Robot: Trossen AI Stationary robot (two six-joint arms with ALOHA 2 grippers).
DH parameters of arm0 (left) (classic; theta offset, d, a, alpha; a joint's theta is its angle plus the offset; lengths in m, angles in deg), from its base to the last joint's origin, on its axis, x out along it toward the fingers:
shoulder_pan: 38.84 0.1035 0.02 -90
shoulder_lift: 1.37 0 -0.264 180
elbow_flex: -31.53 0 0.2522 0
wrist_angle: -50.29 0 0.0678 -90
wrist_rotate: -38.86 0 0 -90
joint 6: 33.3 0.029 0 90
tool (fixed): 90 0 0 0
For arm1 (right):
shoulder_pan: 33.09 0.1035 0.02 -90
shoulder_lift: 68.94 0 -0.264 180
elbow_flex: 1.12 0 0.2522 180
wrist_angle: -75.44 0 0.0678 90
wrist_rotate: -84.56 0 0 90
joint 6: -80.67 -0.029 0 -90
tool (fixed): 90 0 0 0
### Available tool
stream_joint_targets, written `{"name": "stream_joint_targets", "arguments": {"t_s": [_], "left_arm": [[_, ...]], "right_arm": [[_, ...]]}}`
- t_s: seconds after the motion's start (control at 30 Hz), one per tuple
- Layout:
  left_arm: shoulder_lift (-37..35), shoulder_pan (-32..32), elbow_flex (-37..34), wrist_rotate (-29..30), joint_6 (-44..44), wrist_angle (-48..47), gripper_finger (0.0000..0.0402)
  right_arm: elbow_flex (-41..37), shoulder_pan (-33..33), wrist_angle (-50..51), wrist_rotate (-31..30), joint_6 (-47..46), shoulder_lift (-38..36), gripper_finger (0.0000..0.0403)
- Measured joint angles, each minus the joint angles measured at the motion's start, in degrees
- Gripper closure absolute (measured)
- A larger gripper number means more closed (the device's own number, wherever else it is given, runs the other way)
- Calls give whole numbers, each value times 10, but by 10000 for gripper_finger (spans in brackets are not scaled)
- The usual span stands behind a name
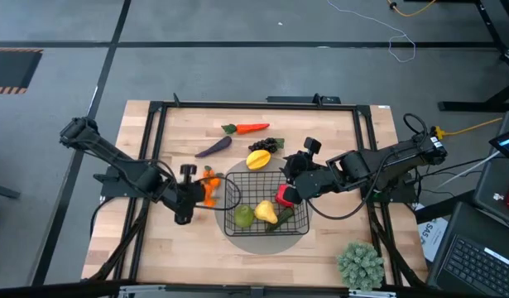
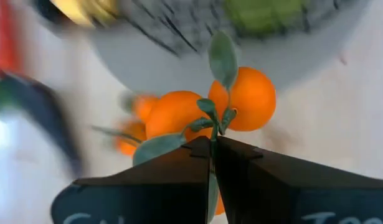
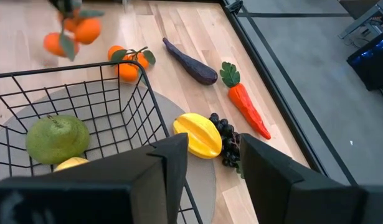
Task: Build produce basket
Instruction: Put the bottom orange tangerine into the black wire basket
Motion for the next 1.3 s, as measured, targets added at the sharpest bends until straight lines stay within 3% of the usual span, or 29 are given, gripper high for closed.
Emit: {"name": "stream_joint_targets", "arguments": {"t_s": [0.3, 0.4, 0.57, 0.77, 0.87, 1.1, 1.3], "left_arm": [[0, 2, 74, 289, 172, 35, 401], [0, 12, 74, 326, 223, 91, 401], [0, 28, 74, 275, 305, 195, 401], [2, 58, 74, 129, 402, 308, 401], [2, 77, 74, 84, 411, 341, 401], [10, 125, 74, 34, 411, 340, 401], [23, 144, 74, 13, 411, 380, 401]], "right_arm": [[0, 0, 0, -1, 0, 0, 261], [0, 0, 0, -1, 0, 0, 261], [0, 0, 0, -1, 1, 0, 261], [0, -4, 0, -5, 2, 0, 261], [0, -5, -15, -6, 4, 0, 261], [0, -4, -151, 0, 115, 3, 261], [-6, -17, -256, 86, 196, 16, 261]]}}
